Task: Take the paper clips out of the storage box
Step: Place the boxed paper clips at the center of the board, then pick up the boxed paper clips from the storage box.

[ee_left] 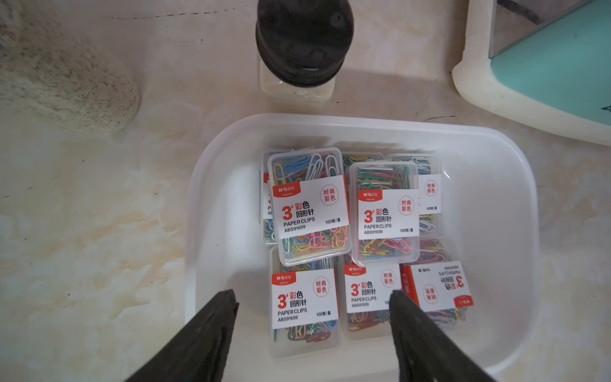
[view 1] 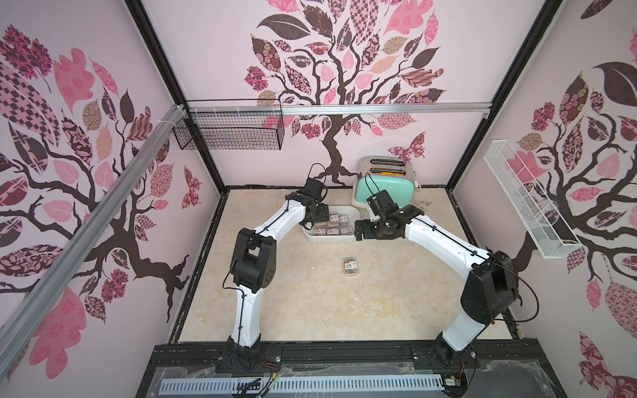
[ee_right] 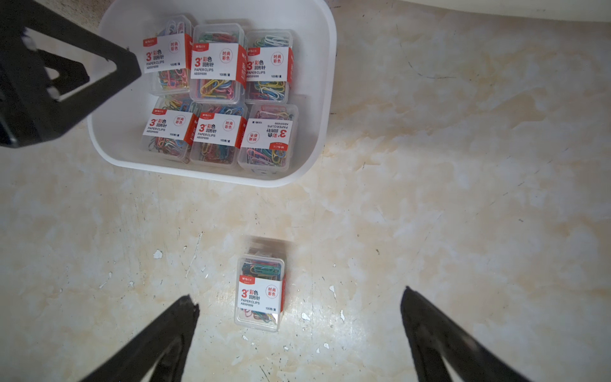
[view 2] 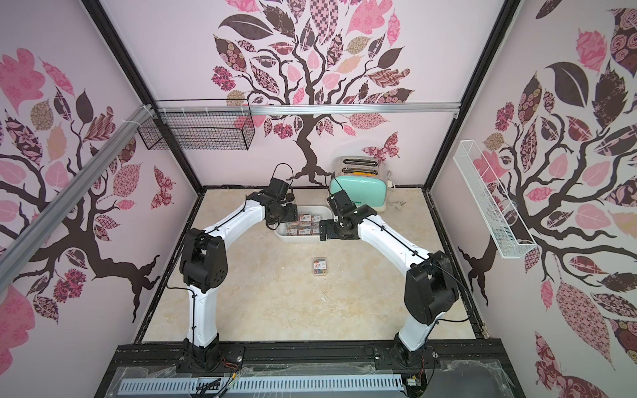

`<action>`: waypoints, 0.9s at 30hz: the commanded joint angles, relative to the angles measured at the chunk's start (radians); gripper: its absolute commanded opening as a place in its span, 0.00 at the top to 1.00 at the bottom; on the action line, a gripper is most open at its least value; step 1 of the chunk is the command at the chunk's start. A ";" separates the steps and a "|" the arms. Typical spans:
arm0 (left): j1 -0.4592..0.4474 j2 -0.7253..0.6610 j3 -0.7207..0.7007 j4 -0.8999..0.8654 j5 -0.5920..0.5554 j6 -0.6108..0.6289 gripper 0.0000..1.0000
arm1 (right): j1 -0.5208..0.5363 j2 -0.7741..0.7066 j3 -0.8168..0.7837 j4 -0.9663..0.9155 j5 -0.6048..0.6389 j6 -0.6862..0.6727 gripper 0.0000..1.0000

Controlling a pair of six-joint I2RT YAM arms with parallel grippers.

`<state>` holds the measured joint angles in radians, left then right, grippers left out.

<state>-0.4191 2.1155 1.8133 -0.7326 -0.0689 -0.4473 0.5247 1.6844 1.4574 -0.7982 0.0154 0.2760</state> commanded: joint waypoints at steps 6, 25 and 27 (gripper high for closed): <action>-0.021 0.092 0.072 0.050 -0.081 -0.023 0.22 | -0.008 -0.073 -0.027 0.017 -0.020 0.007 0.01; -0.021 0.220 0.216 0.024 -0.137 -0.006 0.27 | -0.021 -0.083 -0.051 0.031 -0.022 -0.001 0.01; -0.021 0.227 0.222 0.007 -0.149 -0.006 0.29 | -0.023 -0.083 -0.052 0.031 -0.024 0.000 0.01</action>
<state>-0.4385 2.3173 2.0098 -0.6991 -0.1909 -0.4629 0.5110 1.6405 1.4029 -0.7765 -0.0010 0.2756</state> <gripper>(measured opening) 0.720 0.993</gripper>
